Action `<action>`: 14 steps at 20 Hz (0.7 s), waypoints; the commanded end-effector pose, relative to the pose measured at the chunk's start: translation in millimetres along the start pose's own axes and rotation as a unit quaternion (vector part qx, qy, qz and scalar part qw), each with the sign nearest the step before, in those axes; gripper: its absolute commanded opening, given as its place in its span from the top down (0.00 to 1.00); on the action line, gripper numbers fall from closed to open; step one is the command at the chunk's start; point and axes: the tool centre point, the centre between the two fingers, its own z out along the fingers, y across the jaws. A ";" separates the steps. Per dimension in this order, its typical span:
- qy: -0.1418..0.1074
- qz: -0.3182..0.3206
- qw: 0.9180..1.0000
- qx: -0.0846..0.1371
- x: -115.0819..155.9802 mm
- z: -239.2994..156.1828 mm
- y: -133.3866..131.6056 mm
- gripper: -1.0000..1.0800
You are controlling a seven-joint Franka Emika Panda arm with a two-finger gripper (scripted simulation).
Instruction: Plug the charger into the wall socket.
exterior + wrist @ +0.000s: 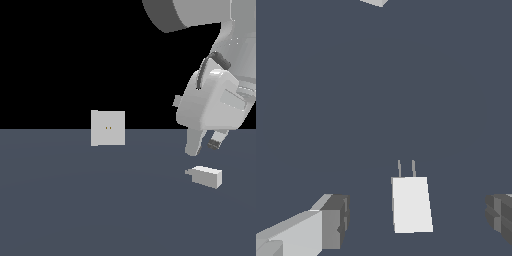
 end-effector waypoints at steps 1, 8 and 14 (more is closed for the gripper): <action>0.003 -0.006 1.000 0.001 -1.5 1.5 1.5 0.04; 0.003 -0.007 1.000 0.002 -3.1 3.1 2.3 0.04; 0.003 -0.008 1.000 0.002 -8.7 18.0 2.0 0.04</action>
